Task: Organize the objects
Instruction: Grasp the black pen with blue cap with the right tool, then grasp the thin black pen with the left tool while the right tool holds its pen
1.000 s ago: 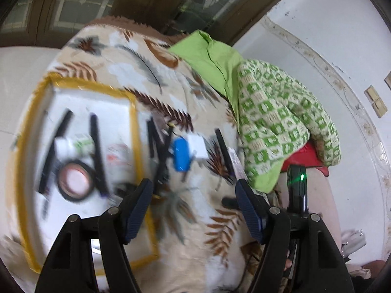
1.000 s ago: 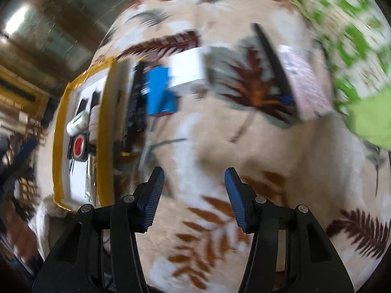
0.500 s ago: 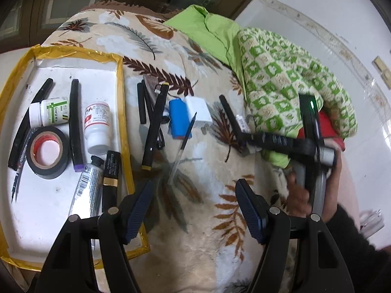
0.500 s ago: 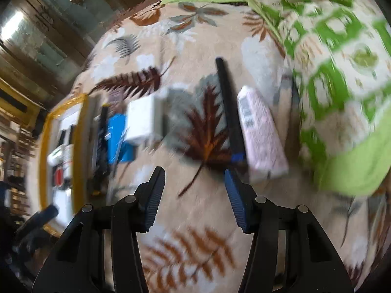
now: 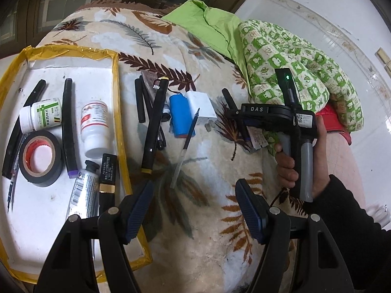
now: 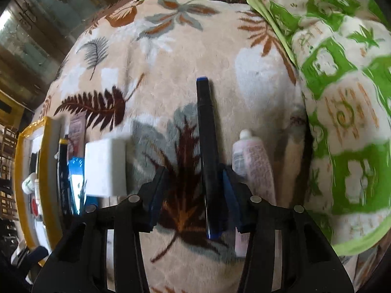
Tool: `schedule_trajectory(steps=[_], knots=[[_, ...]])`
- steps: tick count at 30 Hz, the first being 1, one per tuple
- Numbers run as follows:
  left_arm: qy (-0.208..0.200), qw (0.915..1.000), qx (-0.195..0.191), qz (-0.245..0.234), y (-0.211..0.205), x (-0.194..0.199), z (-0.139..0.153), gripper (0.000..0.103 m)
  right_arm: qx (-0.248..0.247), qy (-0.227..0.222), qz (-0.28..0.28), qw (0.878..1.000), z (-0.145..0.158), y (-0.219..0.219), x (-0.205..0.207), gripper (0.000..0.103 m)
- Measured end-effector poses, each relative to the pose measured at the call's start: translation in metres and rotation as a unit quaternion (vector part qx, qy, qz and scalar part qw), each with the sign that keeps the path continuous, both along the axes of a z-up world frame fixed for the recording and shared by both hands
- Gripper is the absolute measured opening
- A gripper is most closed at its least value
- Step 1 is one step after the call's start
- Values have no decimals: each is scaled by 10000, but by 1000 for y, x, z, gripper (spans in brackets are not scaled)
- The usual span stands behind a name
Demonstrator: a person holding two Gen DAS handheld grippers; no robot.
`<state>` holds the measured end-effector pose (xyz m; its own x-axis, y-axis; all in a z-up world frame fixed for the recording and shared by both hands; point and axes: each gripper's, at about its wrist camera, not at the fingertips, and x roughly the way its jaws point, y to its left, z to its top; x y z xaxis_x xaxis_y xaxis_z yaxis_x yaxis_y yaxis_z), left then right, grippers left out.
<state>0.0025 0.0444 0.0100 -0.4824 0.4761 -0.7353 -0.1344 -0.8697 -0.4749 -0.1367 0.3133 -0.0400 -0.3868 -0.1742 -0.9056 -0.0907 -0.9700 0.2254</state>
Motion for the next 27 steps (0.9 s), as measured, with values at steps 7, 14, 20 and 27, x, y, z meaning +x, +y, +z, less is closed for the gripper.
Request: schedule_trajectory(steps=[7,14,20,27], knots=[[-148,9998,-82,-73,8,-16,3,70,-144,-81,-388,9991,0,11,21,15],[-344,9933,-1038,-367,49,-49,-10,70,-969,-433,-353,9937,-10,-5,94,15],[-859,9774,-1811,-670,77,-77,-49,31,-960,-517,-213,9938,-16,-16,108,15],[-901,9820,-1594,-456,57,-70,-46,3,-690,-573,25,9960,-18,-26,100,17]])
